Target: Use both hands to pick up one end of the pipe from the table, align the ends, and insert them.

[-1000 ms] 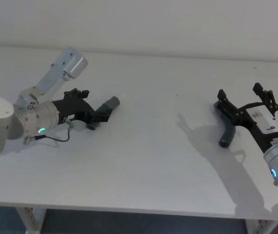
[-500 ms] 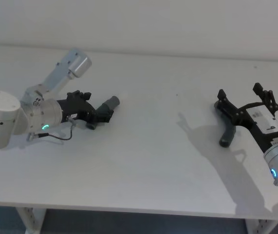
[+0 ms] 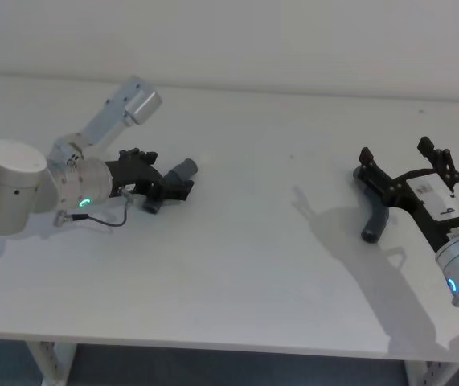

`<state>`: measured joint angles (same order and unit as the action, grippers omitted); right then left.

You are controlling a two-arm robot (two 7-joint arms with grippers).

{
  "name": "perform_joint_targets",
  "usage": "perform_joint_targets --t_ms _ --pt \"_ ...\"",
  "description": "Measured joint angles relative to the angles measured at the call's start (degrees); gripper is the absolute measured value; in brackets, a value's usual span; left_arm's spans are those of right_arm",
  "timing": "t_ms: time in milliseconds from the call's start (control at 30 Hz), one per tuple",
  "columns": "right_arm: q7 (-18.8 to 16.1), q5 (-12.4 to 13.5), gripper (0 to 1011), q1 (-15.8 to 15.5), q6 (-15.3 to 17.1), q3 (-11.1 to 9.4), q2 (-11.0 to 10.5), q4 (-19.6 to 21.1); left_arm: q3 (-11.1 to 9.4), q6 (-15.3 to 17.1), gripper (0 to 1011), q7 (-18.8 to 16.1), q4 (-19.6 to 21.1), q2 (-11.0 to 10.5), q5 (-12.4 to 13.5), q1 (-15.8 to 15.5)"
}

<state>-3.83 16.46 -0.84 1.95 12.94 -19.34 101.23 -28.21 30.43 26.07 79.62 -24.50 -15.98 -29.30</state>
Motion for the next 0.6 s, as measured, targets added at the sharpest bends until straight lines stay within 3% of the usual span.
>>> perform_joint_targets --t_ms 600 --pt "0.00 0.00 1001 0.00 0.00 0.00 0.00 0.00 -1.11 3.57 1000 2.36 -1.82 1.28 -0.91 -1.93"
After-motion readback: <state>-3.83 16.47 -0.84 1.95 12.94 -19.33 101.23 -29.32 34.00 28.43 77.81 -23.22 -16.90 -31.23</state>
